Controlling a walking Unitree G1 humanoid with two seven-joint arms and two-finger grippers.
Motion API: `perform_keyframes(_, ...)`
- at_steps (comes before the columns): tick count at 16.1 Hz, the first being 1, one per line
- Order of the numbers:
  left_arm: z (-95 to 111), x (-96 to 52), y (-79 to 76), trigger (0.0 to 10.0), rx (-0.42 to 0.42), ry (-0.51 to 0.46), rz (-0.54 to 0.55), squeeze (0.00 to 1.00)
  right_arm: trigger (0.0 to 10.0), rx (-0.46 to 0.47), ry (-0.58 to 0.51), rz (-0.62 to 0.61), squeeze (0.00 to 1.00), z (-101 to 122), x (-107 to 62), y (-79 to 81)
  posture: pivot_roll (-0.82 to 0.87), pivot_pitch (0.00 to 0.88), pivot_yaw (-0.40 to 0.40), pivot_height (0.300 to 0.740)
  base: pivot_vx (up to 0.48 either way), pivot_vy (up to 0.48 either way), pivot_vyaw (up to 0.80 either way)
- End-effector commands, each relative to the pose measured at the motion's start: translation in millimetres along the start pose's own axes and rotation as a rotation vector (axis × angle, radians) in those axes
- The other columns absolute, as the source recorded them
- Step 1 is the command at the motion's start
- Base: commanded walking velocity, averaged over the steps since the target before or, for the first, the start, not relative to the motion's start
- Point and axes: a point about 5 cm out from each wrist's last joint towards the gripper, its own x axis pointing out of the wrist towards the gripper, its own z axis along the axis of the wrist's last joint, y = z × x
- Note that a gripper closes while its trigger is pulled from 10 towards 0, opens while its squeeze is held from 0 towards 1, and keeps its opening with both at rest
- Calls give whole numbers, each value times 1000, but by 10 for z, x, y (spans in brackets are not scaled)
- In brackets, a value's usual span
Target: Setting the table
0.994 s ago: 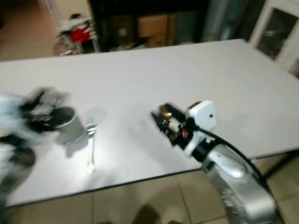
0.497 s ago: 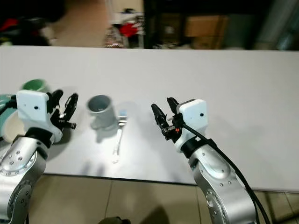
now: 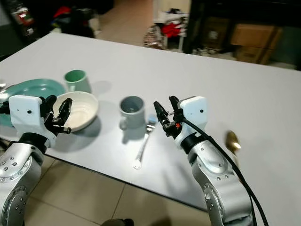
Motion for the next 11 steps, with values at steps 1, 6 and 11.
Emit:
perform_keyframes(1, 18, 17, 14, 10000, 17, -3, 10, 0, 10000, 1, -19, 4, 0, 33, 13, 2, 12, 0, 42, 740, 0, 0, 800)
perform_keyframes(6, 48, 97, -69, 10000, 39, -18, -29, 0, 10000, 8, -67, -47, 0, 88, 11, -44, 3, 0, 59, 740, 0, 0, 800)
perform_keyframes(11, 40, 95, -72, 10000, 47, -19, -30, 0, 10000, -4, -17, -42, 0, 8, 2, -16, -1, 0, 57, 740, 0, 0, 800)
